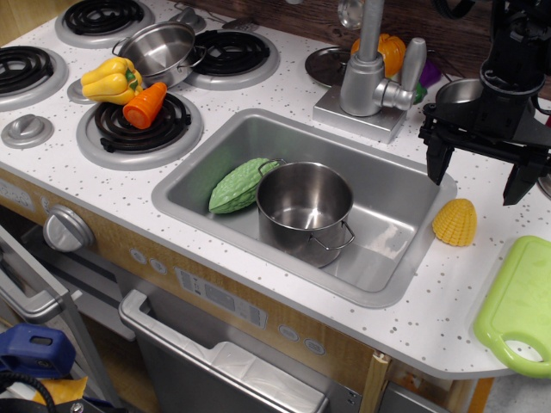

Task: Put corn in pot which is in sink

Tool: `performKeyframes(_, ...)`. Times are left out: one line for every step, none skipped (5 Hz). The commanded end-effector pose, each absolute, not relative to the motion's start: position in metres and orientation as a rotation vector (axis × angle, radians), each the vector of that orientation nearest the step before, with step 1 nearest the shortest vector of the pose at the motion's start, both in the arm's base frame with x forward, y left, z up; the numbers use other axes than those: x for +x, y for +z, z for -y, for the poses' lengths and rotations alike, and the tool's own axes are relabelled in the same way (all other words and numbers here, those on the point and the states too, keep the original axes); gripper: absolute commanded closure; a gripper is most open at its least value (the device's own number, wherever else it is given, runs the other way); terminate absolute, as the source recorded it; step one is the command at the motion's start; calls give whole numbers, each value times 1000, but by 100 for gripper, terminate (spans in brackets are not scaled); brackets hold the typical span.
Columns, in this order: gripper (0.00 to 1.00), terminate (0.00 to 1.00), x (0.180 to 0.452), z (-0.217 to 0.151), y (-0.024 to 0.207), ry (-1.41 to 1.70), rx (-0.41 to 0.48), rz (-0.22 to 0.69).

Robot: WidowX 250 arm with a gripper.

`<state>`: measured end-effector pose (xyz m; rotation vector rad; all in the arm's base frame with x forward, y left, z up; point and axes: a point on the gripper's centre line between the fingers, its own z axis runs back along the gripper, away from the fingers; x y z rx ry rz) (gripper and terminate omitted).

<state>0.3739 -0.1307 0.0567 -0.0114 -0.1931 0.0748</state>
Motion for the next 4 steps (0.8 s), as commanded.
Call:
performKeyframes(0,0,374,131,57,75,-11,193)
performKeyframes(0,0,374,128,54,43,-12,224)
performKeyframes(0,0,376,126,49,30,-27,250)
performKeyframes(0,0,377,121,45,12,-40,285)
